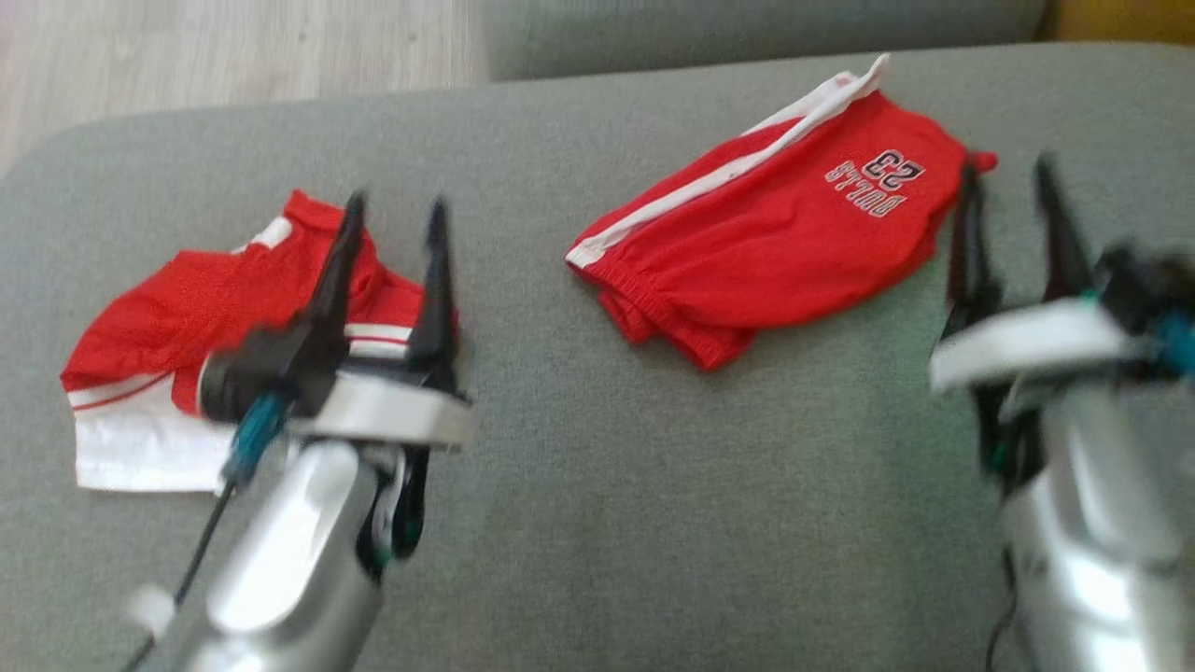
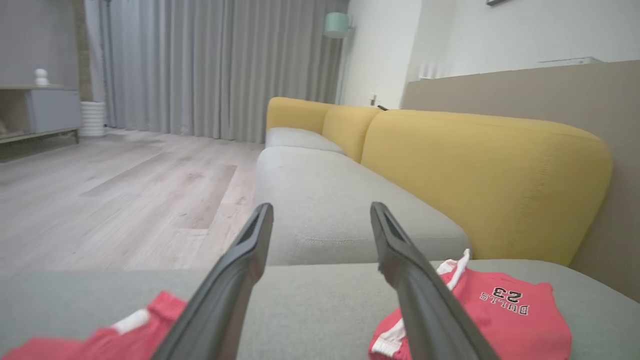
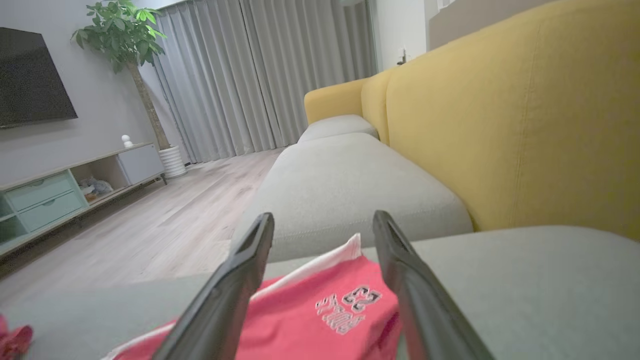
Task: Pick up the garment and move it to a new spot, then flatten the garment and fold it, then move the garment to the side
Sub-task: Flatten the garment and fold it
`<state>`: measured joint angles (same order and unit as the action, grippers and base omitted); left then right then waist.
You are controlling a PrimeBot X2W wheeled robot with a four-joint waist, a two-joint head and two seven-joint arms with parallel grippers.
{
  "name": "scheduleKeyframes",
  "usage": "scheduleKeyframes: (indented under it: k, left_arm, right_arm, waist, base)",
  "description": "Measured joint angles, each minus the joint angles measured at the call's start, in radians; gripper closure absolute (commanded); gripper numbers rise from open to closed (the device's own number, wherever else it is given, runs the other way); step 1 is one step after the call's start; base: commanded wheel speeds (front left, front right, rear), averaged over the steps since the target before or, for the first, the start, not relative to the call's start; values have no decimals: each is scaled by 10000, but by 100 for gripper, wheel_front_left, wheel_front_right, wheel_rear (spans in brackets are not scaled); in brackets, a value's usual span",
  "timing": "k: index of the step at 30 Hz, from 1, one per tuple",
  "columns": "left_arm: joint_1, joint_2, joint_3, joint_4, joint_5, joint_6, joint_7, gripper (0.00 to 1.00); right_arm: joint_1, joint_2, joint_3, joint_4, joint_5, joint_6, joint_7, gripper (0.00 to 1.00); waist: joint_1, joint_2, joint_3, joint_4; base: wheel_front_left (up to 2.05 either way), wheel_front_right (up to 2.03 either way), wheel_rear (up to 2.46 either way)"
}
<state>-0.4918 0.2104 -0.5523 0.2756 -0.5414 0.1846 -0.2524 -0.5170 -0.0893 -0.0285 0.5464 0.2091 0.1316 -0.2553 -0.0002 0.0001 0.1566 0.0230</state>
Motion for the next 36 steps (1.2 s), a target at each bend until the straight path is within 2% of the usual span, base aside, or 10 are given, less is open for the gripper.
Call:
scheduleKeyframes:
  k: [3,8,14,18,24,30,36]
  left_arm:
    - [1021,-234,784,-142,230,-157,0,0]
    - [2309,-686,1459,-111,836,-646,2,0]
    - [2537,-1126,2094,-40,1402,-1210,2,0]
    - [2431,-1302,2347,-40,1678,-1511,2,0]
    - [1572,-1565,2564,8,2019,-1870,2,0]
    - [1247,-1626,2554,140,2182,-2123,2,0]
    - [893,-1666,2516,161,2180,-2201,2,0]
  right_arm:
    - [1298,207,247,-685,236,0,0,0]
    - [2813,288,173,-1524,464,0,0,0]
    - [3040,362,161,-1925,637,0,0,0]
    - [2927,399,-303,-2000,364,0,144,0]
    - [858,405,-1473,-1636,-794,0,1486,0]
    - [-1107,380,-3467,6,-1755,0,3091,0]
    - [-2642,-128,-5095,1517,-3358,0,3584,0]
  waist:
    - [-1,0,-252,-80]
    - [0,0,-424,-102]
    - [2,0,-251,47]
    - [2,0,95,186]
    - [4,0,1066,534]
    - [5,0,1872,972]
    - [5,0,2418,1520]
  base:
    - [0,0,0]
    - [0,0,0]
    - [0,0,0]
    - [0,0,0]
    - [0,0,0]
    - [0,0,0]
    - [0,0,0]
